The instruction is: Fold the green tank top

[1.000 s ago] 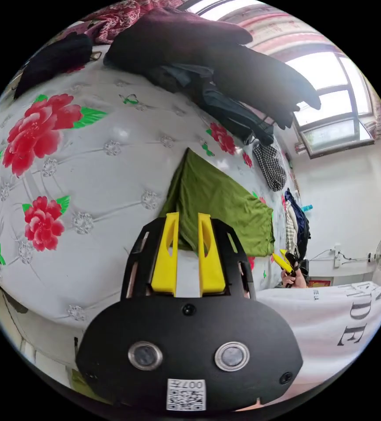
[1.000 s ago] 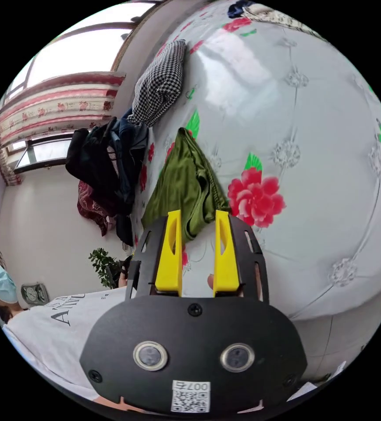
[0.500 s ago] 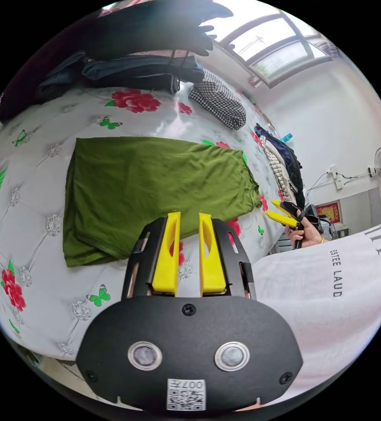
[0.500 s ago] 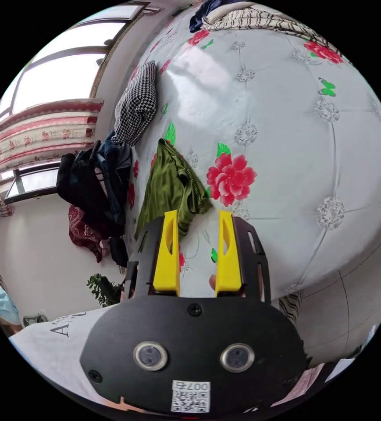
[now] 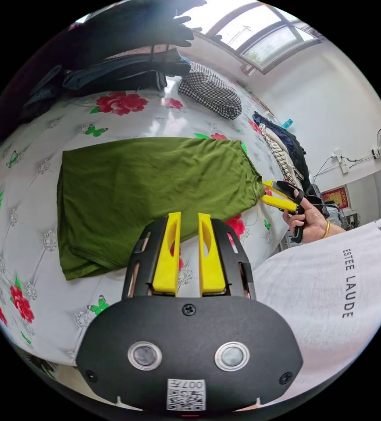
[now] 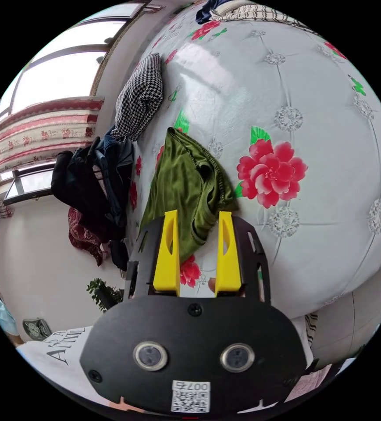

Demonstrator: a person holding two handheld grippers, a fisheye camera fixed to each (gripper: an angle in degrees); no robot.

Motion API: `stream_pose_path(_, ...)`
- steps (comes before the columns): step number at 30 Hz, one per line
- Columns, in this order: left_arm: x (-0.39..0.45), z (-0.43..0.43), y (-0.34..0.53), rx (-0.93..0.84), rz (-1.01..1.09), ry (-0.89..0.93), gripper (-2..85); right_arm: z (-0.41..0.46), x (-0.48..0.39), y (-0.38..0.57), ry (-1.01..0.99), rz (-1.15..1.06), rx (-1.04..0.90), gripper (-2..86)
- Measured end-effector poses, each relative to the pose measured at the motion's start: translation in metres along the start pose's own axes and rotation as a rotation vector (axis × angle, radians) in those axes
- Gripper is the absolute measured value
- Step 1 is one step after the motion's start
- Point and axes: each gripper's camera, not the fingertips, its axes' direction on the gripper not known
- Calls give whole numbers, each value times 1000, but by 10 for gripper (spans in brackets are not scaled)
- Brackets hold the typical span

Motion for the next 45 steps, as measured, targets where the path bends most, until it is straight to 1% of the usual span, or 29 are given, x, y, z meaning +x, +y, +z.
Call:
stream_pose_path(4, 2, 10, -7, -45, 23, 4, 68, 14, 9, 8, 54, 35, -5, 57)
stream_pose_path(5, 1, 17, -9, -72, 20, 7, 66, 16, 13, 9, 47, 39, -8, 42)
stream_pose_path(7, -2, 29, -11, -139, 20, -51, 50, 15, 14, 10, -4, 29, 10, 22)
stream_pose_path(8, -2, 30, -12, -135, 29, -87, 43, 14, 7, 10, -22, 13, 25, 14)
stream_pose_path(10, -3, 28, -13, -134, 41, -89, 41, 15, -18, 8, -31, -62, 27, 7)
stream_pose_path(12, -8, 26, -15, -124, 29, -68, 40, 26, -80, 8, -17, -255, -9, 2)
stream_pose_path(13, -10, 25, -15, -121, 26, -62, 40, 31, -100, 10, -18, -315, -22, 2)
stream_pose_path(15, -16, 21, -16, -108, 8, -39, 44, 60, -192, 34, -8, -607, -106, 1)
stream_pose_path(16, -17, 21, -16, -105, 4, -35, 45, 70, -216, 44, 3, -689, -136, 0)
stream_pose_path(18, -19, 17, -16, -90, -3, -30, 51, 123, -302, 103, 40, -1019, -268, 1)
stream_pose_path(19, -19, 16, -16, -86, -4, -31, 53, 137, -319, 120, 42, -1089, -302, 1)
stream_pose_path(21, -19, 11, -15, -74, -7, -28, 58, 205, -359, 190, 23, -1297, -487, 4)
stream_pose_path(22, -19, 9, -14, -72, -9, -25, 59, 224, -364, 206, 19, -1330, -535, 5)
stream_pose_path(24, -21, -3, -6, -58, -16, 7, 57, 300, -361, 262, 16, -1380, -738, 13)
stream_pose_path(25, -22, -6, -2, -55, -15, 20, 56, 319, -357, 274, 21, -1378, -787, 16)
stream_pose_path(27, -30, -19, 13, -65, -23, 53, 52, 380, -331, 306, 58, -1343, -955, 28)
stream_pose_path(29, -41, -29, 27, -79, -58, 53, 51, 396, -318, 307, 55, -1289, -989, 34)
stream_pose_path(31, -58, -41, 41, -77, -122, 52, 51, 392, -309, 286, 13, -1217, -968, 39)
stream_pose_path(34, -94, -64, 64, -36, -281, 85, 55, 362, -282, 219, -10, -1035, -852, 47)
stream_pose_path(36, -129, -80, 80, 27, -449, 155, 72, 331, -240, 162, -10, -857, -752, 55)
stream_pose_path(39, -172, -97, 95, 132, -627, 250, 107, 301, -178, 117, -11, -661, -694, 68)
stream_pose_path(40, -179, -100, 97, 152, -654, 270, 114, 298, -166, 113, -14, -626, -694, 70)
stream_pose_path(42, -202, -105, 95, 184, -697, 368, 140, 297, -129, 105, -36, -521, -723, 79)
stream_pose_path(45, -217, -106, 81, 132, -667, 417, 156, 317, -103, 107, -80, -445, -793, 80)
